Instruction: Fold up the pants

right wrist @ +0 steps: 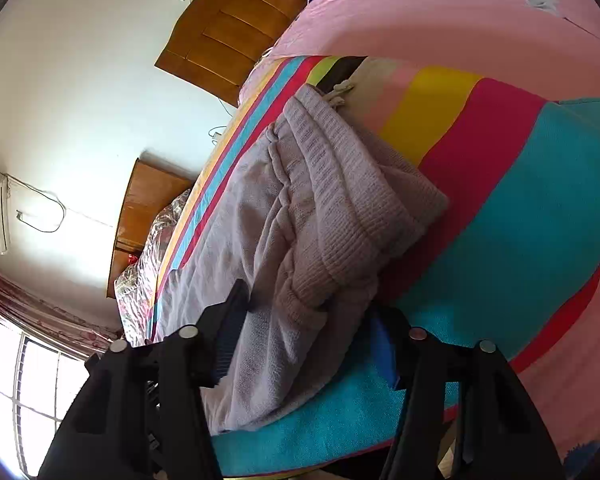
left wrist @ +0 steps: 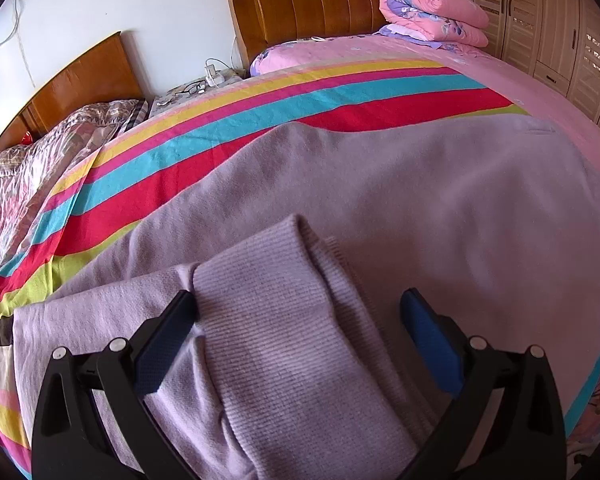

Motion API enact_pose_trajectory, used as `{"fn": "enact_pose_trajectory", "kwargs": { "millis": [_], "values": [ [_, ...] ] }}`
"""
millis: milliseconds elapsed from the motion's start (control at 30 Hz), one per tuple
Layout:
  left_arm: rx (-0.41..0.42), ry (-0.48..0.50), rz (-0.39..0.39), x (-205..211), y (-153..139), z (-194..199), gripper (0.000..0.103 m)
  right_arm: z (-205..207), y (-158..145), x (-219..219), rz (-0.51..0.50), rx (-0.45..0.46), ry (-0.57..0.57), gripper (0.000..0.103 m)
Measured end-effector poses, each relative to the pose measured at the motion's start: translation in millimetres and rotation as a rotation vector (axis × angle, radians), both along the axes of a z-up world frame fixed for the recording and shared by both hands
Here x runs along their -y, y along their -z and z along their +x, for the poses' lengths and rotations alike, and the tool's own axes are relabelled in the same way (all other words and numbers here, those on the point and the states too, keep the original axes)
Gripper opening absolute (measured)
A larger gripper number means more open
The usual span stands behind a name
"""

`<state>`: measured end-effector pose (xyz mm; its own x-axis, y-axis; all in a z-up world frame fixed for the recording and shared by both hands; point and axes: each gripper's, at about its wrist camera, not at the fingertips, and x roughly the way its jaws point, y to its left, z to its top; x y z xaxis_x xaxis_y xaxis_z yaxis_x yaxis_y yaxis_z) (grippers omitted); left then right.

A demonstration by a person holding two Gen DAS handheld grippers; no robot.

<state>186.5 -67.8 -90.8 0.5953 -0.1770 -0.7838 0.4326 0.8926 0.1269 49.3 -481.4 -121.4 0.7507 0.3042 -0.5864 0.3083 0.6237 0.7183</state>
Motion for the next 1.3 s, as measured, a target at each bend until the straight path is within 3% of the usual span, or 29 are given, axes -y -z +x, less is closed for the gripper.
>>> {"fn": "enact_pose_trajectory", "kwargs": {
  "millis": [67, 133, 300, 600, 767, 833, 900, 1000, 1133, 1200, 1233, 1300],
  "values": [
    [0.014, 0.002, -0.002, -1, -8, -5, 0.102, -5, 2, -1, -0.019, 0.006, 0.007, 0.035],
    [0.021, -0.002, -0.007, -4, -18, -10, 0.102, -9, 2, -2, -0.015, 0.018, 0.030, 0.031],
    [0.088, -0.012, 0.006, -20, -42, -29, 0.102, -9, -6, -8, -0.046, 0.035, 0.071, 0.030],
    [0.104, -0.072, -0.071, -66, -56, -50, 0.102, -8, -16, -18, -0.073, 0.057, 0.120, 0.030],
    [0.026, -0.074, -0.094, -82, -32, -46, 0.102, -12, -36, -28, -0.131, 0.102, 0.135, 0.029],
    [-0.048, -0.031, -0.049, -74, -6, -42, 0.102, -10, -52, -39, -0.184, 0.127, 0.129, 0.029],
    [-0.012, -0.022, -0.087, -77, -1, -46, 0.102, -5, -72, -53, -0.246, 0.158, 0.107, 0.029],
    [0.008, -0.066, -0.135, -96, -17, -50, 0.102, 8, -114, -96, -0.433, 0.207, 0.016, 0.029],
    [0.101, -0.206, -0.265, -156, -58, -59, 0.102, 25, -164, -207, -0.779, 0.326, -0.248, 0.029],
    [0.119, -0.278, -0.301, -187, -70, -63, 0.102, 27, -169, -276, -0.940, 0.394, -0.435, 0.025],
    [0.118, -0.307, -0.321, -203, -75, -65, 0.102, 23, -166, -314, -1.001, 0.446, -0.566, 0.012],
    [0.115, -0.355, -0.354, -227, -79, -71, 0.102, 8, -147, -386, -1.119, 0.499, -0.792, 0.011]
  ]
}}
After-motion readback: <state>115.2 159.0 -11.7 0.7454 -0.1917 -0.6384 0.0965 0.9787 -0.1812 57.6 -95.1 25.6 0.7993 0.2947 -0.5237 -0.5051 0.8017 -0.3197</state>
